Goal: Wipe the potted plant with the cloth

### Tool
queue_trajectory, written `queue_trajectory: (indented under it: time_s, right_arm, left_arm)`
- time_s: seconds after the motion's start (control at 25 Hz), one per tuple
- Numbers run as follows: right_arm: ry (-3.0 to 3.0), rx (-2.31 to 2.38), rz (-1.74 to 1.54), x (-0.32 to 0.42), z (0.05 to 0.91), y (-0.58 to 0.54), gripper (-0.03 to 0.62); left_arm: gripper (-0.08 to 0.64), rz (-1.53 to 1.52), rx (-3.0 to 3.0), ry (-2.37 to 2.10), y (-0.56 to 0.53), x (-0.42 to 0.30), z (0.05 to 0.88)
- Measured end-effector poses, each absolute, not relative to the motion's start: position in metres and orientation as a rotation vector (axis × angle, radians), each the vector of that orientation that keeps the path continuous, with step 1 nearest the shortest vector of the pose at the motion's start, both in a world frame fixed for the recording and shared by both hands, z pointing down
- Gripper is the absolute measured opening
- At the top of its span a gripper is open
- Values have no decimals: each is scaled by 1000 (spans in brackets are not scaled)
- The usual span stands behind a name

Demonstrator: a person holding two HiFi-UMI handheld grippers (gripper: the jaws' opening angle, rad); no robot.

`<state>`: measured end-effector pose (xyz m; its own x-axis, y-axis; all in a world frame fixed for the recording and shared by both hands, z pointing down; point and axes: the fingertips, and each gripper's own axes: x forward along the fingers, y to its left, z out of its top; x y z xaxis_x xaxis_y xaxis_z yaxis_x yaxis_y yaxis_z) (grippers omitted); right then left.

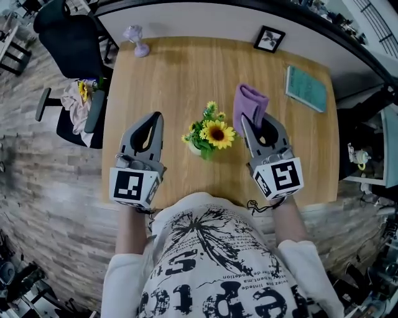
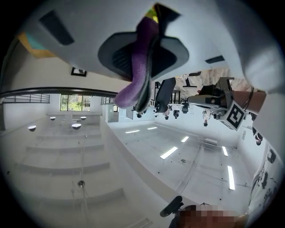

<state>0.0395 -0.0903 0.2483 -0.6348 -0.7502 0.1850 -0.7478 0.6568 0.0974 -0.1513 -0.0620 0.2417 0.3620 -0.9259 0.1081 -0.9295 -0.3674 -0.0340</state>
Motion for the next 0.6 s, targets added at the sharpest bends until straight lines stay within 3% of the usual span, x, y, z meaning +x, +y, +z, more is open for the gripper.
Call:
queue_trajectory:
  time_s: [0.6]
  right_arm:
    - [-2654, 1233, -51, 45, 245, -85, 63]
  left_arm:
    - [3, 172, 2546, -1752, -64, -153, 239]
